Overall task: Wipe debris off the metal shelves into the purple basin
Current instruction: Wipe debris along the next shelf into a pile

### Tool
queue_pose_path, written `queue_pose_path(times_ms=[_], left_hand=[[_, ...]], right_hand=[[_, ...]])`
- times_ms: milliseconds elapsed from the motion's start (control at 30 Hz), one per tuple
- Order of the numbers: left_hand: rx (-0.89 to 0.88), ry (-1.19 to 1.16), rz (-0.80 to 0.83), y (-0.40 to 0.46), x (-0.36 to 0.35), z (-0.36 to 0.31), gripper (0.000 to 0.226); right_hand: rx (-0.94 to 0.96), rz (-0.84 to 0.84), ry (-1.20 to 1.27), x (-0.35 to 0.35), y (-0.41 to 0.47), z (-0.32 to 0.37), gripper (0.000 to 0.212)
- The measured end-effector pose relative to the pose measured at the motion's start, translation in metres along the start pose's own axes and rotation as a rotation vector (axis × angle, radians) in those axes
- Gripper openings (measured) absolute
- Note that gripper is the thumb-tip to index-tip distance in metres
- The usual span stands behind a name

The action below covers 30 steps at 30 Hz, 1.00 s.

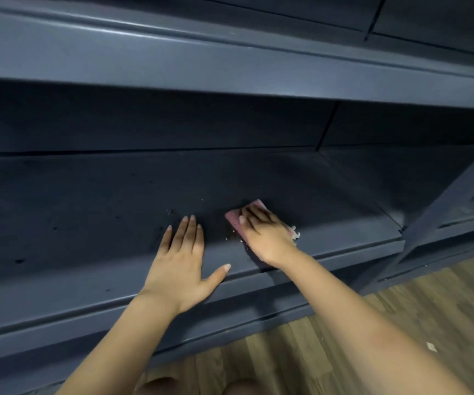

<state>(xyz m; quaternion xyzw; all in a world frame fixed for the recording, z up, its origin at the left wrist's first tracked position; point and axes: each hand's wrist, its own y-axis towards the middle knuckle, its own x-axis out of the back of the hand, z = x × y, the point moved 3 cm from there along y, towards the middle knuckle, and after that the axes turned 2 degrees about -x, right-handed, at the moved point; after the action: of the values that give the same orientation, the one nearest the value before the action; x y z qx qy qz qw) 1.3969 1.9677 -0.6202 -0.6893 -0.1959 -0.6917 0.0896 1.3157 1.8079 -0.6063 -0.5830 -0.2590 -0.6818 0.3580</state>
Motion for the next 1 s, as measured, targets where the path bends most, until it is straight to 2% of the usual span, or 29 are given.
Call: queue_pose_path(times_ms=[100,167,300,467,667,767,900,1000], left_hand=[[0.007,-0.031,-0.012,0.001,-0.01,0.004,0.101],[-0.015,-0.042,0.033,0.002,-0.013,0.002,0.095],[-0.006,-0.028,-0.034,0.001,-0.012,0.002,0.095],[0.0,-0.03,-0.047,0.003,-0.014,0.002,0.096],[0.0,-0.022,-0.083,0.003,-0.013,0.002,0.095],[0.018,-0.015,-0.102,0.004,-0.013,0.002,0.094],[0.052,-0.001,-0.11,0.002,-0.011,0.0,0.094],[0.063,0.031,-0.133,0.002,-0.012,0.001,0.085]], right_hand=[[-0.01,-0.168,-0.007,0.011,-0.004,-0.007,0.053],[0.013,-0.134,-0.01,0.011,-0.011,-0.005,0.062],[-0.037,-0.024,-0.014,0.003,-0.008,-0.002,0.074],[-0.066,-0.076,0.006,0.002,0.0,-0.001,0.053],[-0.104,-0.137,0.198,0.006,-0.005,-0.004,0.049],[-0.157,-0.184,0.301,0.019,-0.013,-0.026,0.048],[-0.223,-0.135,0.201,0.026,-0.019,-0.05,0.052],[-0.136,-0.154,0.079,0.017,-0.012,-0.025,0.05]])
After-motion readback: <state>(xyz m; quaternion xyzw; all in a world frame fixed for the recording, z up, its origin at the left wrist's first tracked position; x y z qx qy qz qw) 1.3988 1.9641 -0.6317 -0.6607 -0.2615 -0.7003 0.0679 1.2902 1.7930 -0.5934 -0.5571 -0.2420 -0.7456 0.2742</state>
